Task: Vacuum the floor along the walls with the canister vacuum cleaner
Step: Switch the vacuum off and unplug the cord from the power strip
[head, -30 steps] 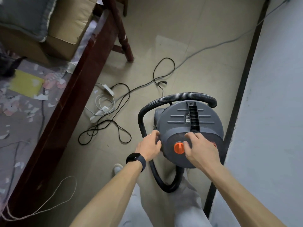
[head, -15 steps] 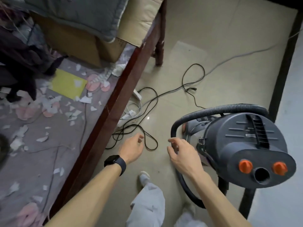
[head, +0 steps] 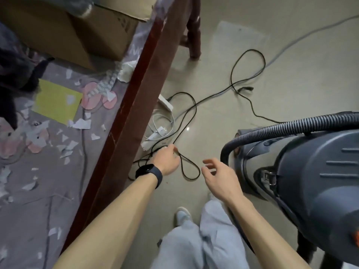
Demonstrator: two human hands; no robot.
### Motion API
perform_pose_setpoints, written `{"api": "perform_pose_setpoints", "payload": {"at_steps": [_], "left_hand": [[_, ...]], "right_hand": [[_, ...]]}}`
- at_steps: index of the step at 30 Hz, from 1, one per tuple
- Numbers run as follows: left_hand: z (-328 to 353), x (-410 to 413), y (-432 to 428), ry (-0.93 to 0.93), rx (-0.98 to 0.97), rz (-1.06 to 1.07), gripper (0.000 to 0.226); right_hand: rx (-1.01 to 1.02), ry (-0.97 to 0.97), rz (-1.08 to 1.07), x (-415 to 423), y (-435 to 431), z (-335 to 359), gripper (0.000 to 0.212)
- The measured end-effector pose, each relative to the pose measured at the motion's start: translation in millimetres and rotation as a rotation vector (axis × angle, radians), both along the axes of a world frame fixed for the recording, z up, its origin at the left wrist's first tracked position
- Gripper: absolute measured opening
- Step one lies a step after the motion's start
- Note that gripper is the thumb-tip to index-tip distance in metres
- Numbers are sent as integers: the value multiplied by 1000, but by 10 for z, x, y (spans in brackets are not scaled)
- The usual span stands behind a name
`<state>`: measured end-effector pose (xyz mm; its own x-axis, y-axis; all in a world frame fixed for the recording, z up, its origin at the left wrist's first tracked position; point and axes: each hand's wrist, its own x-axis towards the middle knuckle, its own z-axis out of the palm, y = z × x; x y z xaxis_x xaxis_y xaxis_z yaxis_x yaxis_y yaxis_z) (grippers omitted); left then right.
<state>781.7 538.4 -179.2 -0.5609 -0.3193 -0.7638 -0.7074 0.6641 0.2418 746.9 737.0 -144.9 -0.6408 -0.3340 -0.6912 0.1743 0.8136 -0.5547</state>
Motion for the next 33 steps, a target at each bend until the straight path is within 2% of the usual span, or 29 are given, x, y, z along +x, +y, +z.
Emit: {"api": "perform_pose_setpoints", "payload": {"at_steps": [4, 10, 15, 20, 23, 26, 29, 31, 33], "left_hand": [[-863, -325, -161, -28, -26, 23, 45], [-2130, -852, -568, -47, -138, -83, 51], [-3125, -1291, -1189, 49, -186, 39, 49], [-3884, -1645, -1634, 179, -261, 290, 65], [-4208, -1876, -1816, 251, -262, 461, 74], [-4400, -2029, -1957, 260, -238, 590, 77], [-4439, -2018, -2010, 328, -105, 758, 52], [-4332, -1878, -1966, 415, 29, 833, 38], [-4185, -1678, -1875, 470, 117, 802, 36]], "right_hand": [[-18, -44, -79, -208, -173, -847, 29], [-33, -79, -274, -543, -772, -2290, 27], [-66, -100, -336, -812, -1425, -3446, 32], [-142, -13, -272, -994, -2083, -4350, 38], [-196, 88, -260, -1095, -2405, -4671, 39], [-224, 61, -318, -1286, -2586, -4804, 41], [-234, -52, -414, -1618, -2689, -4840, 54], [-361, -195, -561, -1798, -2744, -4746, 60], [-513, -345, -675, -1853, -2767, -4613, 55]]}}
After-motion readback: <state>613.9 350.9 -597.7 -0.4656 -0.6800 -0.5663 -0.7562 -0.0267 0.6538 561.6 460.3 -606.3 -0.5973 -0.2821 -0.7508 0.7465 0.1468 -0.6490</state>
